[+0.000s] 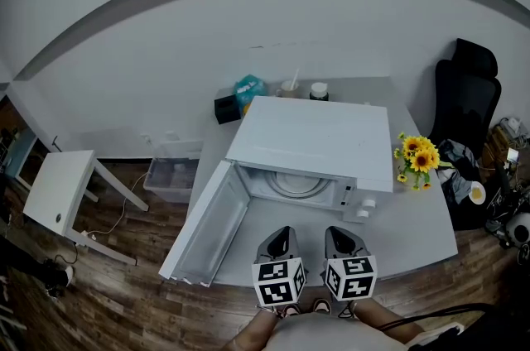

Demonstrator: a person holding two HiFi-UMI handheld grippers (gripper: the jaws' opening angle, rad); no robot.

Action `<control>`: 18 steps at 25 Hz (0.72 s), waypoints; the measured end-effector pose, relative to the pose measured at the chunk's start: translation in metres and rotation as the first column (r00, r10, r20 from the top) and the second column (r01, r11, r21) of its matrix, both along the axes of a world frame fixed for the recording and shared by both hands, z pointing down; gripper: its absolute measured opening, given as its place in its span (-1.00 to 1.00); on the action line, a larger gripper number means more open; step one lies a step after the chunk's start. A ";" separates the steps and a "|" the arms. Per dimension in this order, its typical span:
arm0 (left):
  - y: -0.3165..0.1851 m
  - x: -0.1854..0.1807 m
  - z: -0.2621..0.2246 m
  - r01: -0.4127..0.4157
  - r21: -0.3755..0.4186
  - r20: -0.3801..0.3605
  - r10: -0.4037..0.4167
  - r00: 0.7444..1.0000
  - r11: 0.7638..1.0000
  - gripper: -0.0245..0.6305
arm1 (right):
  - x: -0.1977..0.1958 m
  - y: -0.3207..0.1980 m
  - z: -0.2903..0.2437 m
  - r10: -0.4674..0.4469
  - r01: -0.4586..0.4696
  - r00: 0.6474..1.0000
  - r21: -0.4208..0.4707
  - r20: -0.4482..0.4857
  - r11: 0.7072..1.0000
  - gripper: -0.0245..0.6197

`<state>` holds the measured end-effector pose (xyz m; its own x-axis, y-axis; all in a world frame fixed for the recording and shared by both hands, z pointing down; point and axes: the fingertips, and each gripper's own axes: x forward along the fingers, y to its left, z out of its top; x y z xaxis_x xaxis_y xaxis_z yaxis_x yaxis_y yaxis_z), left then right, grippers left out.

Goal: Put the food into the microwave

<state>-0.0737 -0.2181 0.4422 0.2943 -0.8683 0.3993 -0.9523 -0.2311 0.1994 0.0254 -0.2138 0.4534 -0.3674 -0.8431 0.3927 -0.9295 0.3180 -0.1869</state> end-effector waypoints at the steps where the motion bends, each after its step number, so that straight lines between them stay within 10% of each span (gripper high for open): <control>1: 0.000 0.000 0.000 0.002 -0.001 0.000 -0.002 1.000 1.000 -0.92 | 0.000 0.000 0.000 -0.003 0.003 1.000 0.003 -0.006 1.000 -0.88; 18: -0.006 0.008 0.005 0.014 -0.019 -0.023 -0.014 1.000 1.000 -0.92 | -0.004 -0.006 -0.006 -0.052 0.054 0.995 0.017 -0.080 0.998 -0.88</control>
